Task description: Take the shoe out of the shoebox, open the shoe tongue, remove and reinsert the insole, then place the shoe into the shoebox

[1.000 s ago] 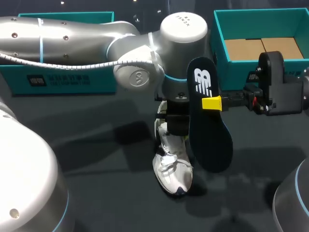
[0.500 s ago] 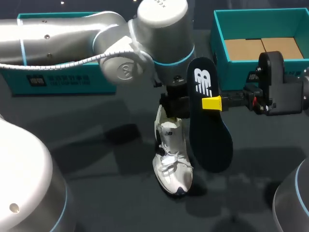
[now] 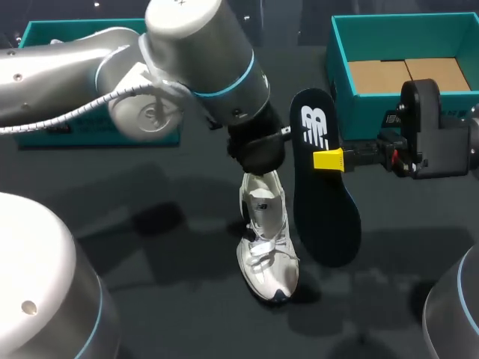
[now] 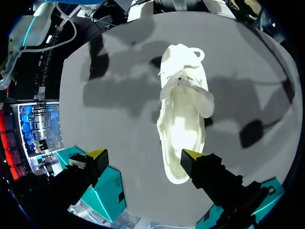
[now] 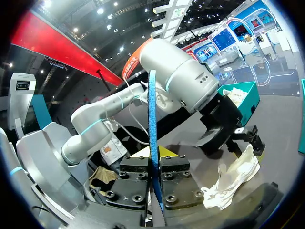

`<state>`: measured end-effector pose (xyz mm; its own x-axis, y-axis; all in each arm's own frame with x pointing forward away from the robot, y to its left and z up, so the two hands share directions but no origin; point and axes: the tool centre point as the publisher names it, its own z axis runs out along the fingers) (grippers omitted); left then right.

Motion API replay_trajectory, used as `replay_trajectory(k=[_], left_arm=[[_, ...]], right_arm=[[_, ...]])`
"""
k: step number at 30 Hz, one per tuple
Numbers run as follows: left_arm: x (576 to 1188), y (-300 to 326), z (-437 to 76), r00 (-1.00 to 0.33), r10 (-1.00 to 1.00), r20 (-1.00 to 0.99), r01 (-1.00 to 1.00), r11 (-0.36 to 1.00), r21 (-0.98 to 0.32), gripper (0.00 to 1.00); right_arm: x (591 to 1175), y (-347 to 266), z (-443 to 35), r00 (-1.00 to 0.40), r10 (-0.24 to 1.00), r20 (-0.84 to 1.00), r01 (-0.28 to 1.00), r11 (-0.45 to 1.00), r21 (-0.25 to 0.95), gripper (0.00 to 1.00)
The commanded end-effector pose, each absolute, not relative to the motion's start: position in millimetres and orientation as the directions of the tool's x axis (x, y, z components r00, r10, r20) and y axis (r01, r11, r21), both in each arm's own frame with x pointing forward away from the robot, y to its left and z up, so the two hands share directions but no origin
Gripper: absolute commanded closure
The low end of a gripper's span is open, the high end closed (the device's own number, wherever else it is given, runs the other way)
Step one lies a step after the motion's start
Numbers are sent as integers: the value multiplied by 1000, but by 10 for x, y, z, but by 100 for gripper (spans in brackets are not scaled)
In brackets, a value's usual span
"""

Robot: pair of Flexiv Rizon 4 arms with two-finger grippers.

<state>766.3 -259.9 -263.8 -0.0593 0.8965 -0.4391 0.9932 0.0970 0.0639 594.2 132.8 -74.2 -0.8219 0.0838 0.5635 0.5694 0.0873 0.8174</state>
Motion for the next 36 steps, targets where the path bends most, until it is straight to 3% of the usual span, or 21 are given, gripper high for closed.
replay_trajectory(k=[1,4,14,28,36], left_arm=[[7726,-2609,-2456,21,715,-699,992,74,105,0],[7802,-2593,-2149,61,585,-809,994,36,101,0],[7802,-2593,-2149,61,585,-809,994,36,101,0],[7924,-2647,-1853,99,257,-961,994,11,106,0],[7914,-2654,-1679,119,140,-983,989,72,129,0]], right_arm=[[5938,1342,-751,-822,86,563,569,86,818,100],[5938,1342,-751,-822,86,563,569,86,818,100],[5938,1342,-751,-822,86,563,569,86,818,100],[5938,1342,-751,-822,86,563,569,86,818,100],[6588,924,-818,-725,34,688,689,40,724,100]])
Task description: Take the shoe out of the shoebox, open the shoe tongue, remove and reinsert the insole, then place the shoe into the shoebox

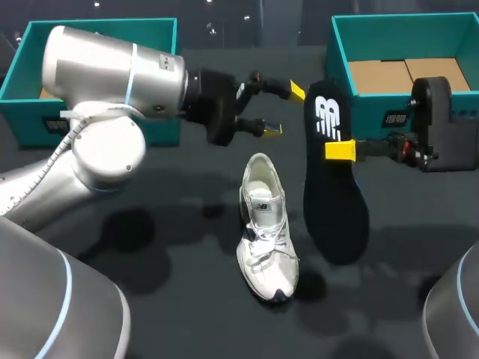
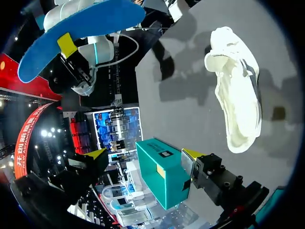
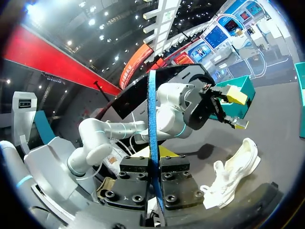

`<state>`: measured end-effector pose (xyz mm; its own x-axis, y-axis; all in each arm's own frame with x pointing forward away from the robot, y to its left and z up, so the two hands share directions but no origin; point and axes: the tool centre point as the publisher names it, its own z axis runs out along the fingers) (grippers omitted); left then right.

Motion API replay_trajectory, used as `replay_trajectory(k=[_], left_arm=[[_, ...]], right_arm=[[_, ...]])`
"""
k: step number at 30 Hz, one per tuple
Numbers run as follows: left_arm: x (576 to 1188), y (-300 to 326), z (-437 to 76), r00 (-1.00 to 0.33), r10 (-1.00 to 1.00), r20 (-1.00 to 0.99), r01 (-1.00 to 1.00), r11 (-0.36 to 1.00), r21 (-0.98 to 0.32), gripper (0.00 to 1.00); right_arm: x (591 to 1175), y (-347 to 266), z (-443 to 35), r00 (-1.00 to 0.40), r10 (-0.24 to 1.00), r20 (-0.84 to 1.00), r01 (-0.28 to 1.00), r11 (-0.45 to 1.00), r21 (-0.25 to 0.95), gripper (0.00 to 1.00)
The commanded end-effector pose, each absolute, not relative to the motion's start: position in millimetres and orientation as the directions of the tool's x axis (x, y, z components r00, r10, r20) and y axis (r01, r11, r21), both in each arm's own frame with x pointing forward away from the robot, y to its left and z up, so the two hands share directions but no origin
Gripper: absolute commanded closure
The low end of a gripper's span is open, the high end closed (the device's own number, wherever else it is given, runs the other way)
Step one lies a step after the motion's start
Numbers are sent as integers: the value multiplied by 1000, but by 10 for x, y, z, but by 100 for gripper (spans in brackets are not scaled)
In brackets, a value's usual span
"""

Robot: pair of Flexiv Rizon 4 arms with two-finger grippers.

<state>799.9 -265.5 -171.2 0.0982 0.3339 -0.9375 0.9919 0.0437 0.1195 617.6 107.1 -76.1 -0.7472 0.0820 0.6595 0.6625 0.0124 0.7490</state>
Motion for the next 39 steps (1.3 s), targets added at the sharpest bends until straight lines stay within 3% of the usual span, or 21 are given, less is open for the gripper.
replay_trajectory(k=[1,3,15,22,33,39], left_arm=[[7905,-2658,-1631,120,129,-984,988,84,131,0],[7889,-2626,-1506,150,105,-983,985,72,158,0],[7889,-2626,-1506,150,105,-983,985,72,158,0],[7889,-2626,-1506,150,105,-983,985,72,158,0],[7906,-2612,-1494,150,104,-983,984,77,158,0],[7986,-2517,-1444,99,83,-992,992,77,105,0]], right_arm=[[6671,867,-823,-702,40,711,712,12,702,100],[6841,747,-862,-660,93,746,748,-13,664,100],[6841,747,-862,-660,93,746,748,-13,664,100],[7406,755,-995,-386,164,908,918,-34,396,100],[7436,750,-991,-386,178,905,916,-47,399,100],[7819,794,-1084,-255,138,957,965,-32,262,100]])
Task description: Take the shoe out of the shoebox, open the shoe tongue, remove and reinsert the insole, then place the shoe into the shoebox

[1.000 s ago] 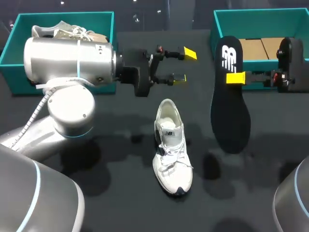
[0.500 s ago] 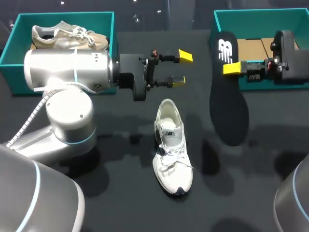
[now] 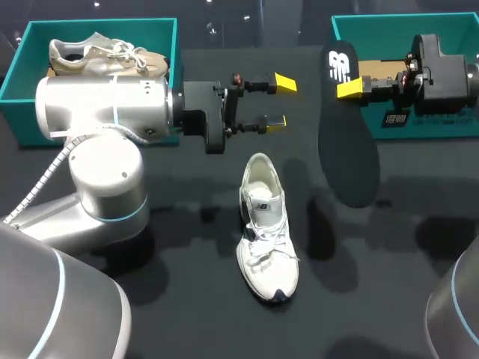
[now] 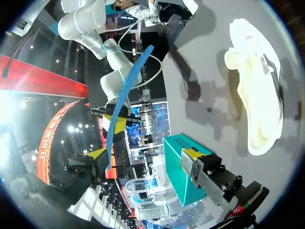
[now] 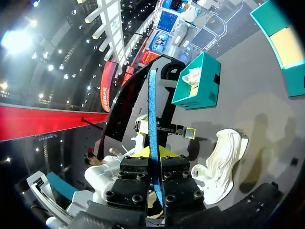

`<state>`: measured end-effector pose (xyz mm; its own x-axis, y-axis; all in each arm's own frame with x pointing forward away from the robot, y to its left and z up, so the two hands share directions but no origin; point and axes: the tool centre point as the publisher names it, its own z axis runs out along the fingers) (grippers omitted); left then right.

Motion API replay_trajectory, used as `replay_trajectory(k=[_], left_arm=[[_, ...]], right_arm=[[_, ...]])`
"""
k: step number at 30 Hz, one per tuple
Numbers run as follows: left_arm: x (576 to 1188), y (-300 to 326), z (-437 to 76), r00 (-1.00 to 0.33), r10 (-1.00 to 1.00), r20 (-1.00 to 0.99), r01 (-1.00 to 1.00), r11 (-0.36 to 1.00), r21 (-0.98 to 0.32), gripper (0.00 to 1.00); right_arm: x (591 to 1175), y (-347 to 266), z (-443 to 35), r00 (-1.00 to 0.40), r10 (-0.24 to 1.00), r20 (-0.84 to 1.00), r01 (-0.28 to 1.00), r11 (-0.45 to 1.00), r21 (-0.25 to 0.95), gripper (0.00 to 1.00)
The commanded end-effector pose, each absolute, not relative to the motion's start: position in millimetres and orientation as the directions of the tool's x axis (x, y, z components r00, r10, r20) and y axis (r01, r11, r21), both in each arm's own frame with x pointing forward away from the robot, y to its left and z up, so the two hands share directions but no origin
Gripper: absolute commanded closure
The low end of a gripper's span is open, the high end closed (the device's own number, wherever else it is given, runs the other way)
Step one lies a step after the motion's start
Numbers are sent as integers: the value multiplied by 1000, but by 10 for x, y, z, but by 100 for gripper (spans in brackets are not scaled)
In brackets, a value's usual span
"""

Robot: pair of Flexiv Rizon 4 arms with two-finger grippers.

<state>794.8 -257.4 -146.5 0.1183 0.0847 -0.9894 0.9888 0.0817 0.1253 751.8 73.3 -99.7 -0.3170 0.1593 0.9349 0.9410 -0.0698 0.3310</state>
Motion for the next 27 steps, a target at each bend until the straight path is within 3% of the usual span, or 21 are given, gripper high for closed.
replay_trajectory(k=[1,14,21,23,24,27], left_arm=[[7999,-2504,-1430,82,88,-993,992,86,90,0],[8036,-2526,-1412,74,138,-988,991,101,88,0],[8025,-2592,-1454,21,119,-993,997,69,29,0],[8007,-2619,-1469,4,115,-993,998,65,11,0],[7995,-2632,-1476,-2,117,-993,998,64,5,8],[7961,-2667,-1505,-19,115,-993,998,56,-13,5]], right_arm=[[7873,793,-1101,-232,127,964,970,-37,239,100],[7932,799,-1129,-209,115,971,976,-30,214,100],[8168,857,-1224,-101,152,983,994,-25,106,100],[8222,868,-1290,-92,128,987,994,-52,100,100],[8242,871,-1324,-85,112,990,993,-67,93,100],[8295,898,-1440,-49,84,995,995,-82,56,100]])
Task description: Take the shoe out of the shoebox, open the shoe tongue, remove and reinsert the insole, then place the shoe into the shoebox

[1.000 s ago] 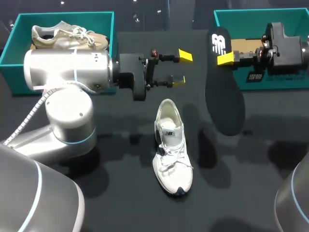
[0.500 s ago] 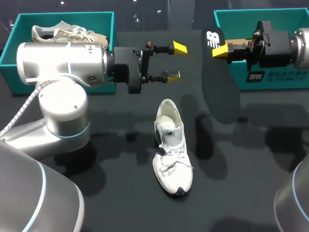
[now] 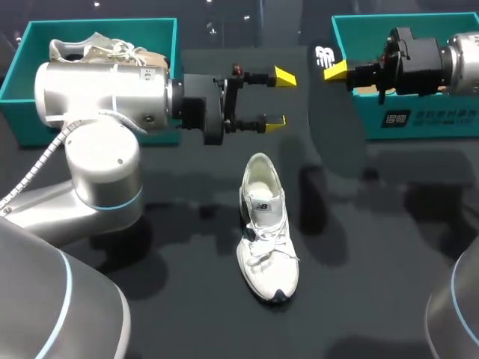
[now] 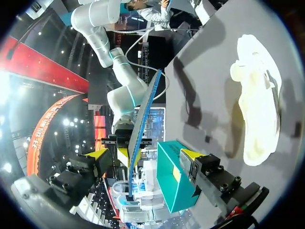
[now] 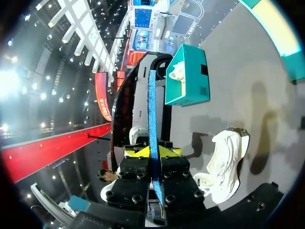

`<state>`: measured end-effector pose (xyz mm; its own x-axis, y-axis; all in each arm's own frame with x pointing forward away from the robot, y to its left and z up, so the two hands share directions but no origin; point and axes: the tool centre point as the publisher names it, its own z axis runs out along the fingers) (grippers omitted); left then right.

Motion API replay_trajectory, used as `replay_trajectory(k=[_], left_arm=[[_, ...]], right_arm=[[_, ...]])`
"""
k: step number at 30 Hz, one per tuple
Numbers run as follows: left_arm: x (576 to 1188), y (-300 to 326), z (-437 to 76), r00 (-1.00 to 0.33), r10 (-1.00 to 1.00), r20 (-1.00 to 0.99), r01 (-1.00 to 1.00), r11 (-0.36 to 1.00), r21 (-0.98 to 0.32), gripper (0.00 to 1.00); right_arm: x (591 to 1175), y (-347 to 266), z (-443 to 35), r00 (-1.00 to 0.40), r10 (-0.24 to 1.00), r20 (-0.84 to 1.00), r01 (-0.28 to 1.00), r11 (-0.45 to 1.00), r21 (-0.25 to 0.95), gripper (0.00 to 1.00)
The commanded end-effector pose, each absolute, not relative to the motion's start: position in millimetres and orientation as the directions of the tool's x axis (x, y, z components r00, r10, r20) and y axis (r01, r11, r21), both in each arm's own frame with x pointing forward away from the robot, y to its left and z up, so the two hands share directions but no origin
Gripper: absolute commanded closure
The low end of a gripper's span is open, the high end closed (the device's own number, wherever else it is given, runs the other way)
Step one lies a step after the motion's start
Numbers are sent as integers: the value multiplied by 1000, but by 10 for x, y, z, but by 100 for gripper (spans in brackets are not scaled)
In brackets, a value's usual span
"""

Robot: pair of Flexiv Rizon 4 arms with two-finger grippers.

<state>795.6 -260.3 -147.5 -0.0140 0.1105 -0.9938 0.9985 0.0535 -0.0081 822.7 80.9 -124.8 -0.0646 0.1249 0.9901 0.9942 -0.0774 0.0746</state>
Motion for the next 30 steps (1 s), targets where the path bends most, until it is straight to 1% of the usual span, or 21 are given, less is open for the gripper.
replay_trajectory(k=[1,2,4,5,7,10,13,16,17,19,20,21,22,24,25,26,27,30], left_arm=[[7957,-2672,-1519,-28,115,-993,998,56,-22,4],[7958,-2675,-1538,-35,113,-993,998,58,-29,6],[7957,-2679,-1566,-39,114,-993,998,60,-33,14],[7956,-2680,-1576,-42,112,-993,997,63,-36,15],[7951,-2692,-1600,-41,116,-992,997,66,-33,23],[7949,-2712,-1629,-41,114,-993,997,66,-34,30],[7948,-2737,-1659,-37,116,-993,997,69,-29,34],[7965,-2760,-1703,-30,130,-991,997,78,-20,31],[7975,-2764,-1715,-30,131,-991,997,80,-20,33],[7987,-2772,-1729,-26,134,-991,996,87,-14,42],[7992,-2777,-1735,-24,135,-990,996,88,-13,44],[8000,-2786,-1745,-18,142,-990,996,87,-5,39],[8004,-2796,-1756,-16,144,-989,996,87,-3,38],[8018,-2813,-1775,-14,143,-990,996,84,-2,42],[8023,-2819,-1779,-14,143,-990,996,84,-2,45],[8025,-2824,-1782,-13,143,-990,996,84,-1,50],[8028,-2830,-1784,-11,144,-990,996,85,1,51],[8038,-2841,-1787,-2,148,-989,996,85,11,58]], right_arm=[[8309,916,-1467,-40,74,996,995,-83,46,100],[8321,931,-1486,-32,65,997,996,-86,37,100],[8344,967,-1505,-21,60,998,996,-80,26,100],[8352,980,-1512,-13,56,998,997,-81,17,100],[8366,998,-1535,8,48,999,997,-82,-4,100],[8377,1019,-1561,37,49,998,996,-84,-33,100],[8382,1050,-1583,63,46,997,994,-87,-59,100],[8371,1083,-1601,87,37,996,993,-83,-83,100],[8367,1093,-1610,92,34,995,993,-82,-89,100],[8360,1108,-1621,97,26,995,992,-82,-94,100],[8356,1116,-1626,104,23,994,992,-80,-102,100],[8354,1122,-1631,106,22,994,991,-81,-104,100],[8352,1134,-1634,107,21,994,991,-80,-105,100],[8351,1159,-1636,112,19,994,991,-75,-110,100],[8351,1171,-1638,114,18,993,991,-72,-112,100],[8350,1180,-1641,115,18,993,991,-71,-114,100],[8350,1189,-1645,118,16,993,991,-69,-117,100],[8349,1218,-1651,122,13,992,991,-64,-121,100]])
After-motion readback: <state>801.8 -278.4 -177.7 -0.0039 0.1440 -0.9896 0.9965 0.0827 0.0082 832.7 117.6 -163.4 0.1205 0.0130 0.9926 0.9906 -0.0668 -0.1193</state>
